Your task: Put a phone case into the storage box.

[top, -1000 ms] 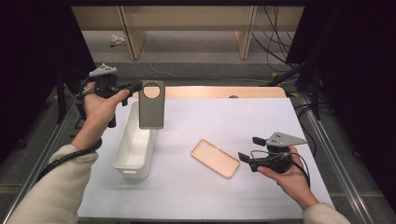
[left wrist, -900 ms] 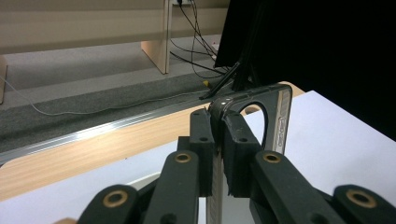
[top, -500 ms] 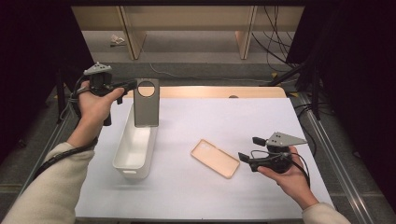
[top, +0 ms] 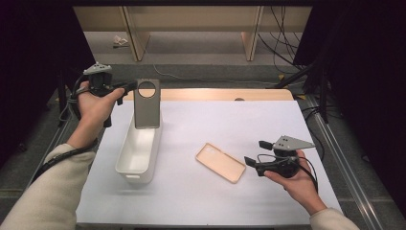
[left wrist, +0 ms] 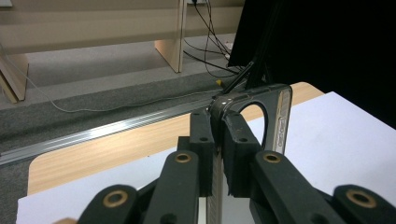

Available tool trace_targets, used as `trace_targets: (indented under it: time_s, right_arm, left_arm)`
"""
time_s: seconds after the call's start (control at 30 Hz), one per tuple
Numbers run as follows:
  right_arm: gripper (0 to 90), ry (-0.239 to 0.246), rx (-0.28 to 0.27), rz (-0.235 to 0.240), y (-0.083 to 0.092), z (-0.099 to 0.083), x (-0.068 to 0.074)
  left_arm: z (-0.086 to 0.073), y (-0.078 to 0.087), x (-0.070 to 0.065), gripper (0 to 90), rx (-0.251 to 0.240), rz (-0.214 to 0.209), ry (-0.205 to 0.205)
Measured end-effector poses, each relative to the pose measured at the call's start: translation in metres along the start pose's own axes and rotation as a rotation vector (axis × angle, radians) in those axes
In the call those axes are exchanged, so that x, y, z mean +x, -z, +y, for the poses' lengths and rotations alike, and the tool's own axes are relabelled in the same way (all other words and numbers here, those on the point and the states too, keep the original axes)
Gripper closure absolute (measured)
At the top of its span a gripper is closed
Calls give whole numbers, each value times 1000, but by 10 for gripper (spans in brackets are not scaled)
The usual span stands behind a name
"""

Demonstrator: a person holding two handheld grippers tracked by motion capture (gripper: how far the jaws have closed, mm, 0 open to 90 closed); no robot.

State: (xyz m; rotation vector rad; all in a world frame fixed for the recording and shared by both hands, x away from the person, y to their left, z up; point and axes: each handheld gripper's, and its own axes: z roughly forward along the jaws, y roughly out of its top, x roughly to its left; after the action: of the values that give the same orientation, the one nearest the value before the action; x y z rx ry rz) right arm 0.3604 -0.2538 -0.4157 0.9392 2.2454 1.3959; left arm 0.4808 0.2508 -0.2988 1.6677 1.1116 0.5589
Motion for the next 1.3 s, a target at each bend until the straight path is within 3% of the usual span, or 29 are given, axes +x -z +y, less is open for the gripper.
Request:
trace_targets:
  time_s: [0.77,1.3]
  right_arm:
    - [177,-3,1,0,0,0,0]
    - [178,-3,1,1,0,0,0]
  left_arm:
    - [3,-7,13,831,6,33,13]
    - [1,-11,19,831,7,57,-9]
